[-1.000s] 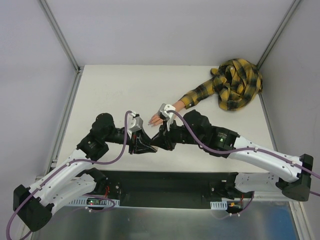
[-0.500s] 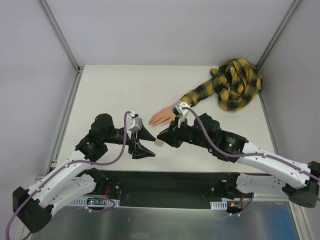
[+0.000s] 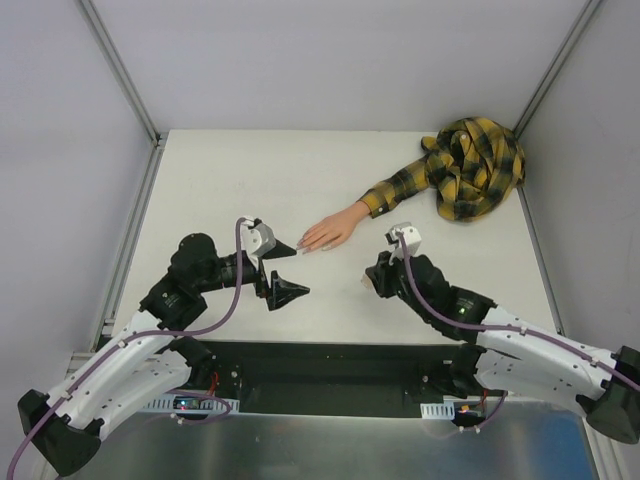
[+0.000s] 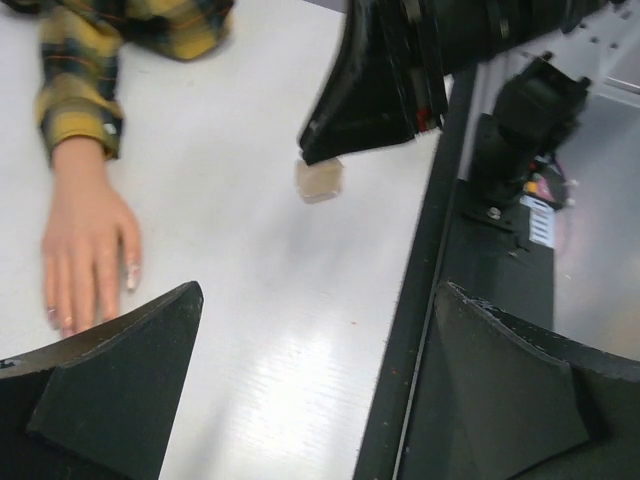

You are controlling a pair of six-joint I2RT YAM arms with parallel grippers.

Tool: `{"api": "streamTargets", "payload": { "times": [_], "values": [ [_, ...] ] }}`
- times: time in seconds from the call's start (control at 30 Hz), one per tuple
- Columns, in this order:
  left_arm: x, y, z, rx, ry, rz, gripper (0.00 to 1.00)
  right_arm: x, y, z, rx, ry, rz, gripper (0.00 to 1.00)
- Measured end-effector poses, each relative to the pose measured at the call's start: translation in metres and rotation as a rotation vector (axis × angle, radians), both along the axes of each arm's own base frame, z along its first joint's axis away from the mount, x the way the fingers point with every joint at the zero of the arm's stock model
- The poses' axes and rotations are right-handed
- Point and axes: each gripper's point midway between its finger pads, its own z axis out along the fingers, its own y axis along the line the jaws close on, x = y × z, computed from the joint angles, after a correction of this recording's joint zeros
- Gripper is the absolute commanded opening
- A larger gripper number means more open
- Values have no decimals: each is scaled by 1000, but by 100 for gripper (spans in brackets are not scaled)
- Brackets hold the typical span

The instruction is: Paint the nails

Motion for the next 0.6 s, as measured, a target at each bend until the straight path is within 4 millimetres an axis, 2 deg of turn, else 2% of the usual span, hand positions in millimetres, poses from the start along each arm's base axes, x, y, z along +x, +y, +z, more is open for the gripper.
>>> {"api": "streamTargets", "payload": {
  "times": [0.13, 0.23, 0.43, 0.6],
  "values": [
    [20, 10, 0, 12, -17, 132, 99, 0, -26, -60, -110, -2, -97, 0],
    [33, 17, 0, 21, -27, 218, 99, 0, -35, -85, -149, -27, -147, 1],
    [50, 29, -1, 35, -35, 335, 99, 4, -41, -102, -161, -96, -215, 1],
    [54, 32, -2, 39, -37, 362, 99, 3, -37, -113, -176, -122, -247, 4]
  ]
}}
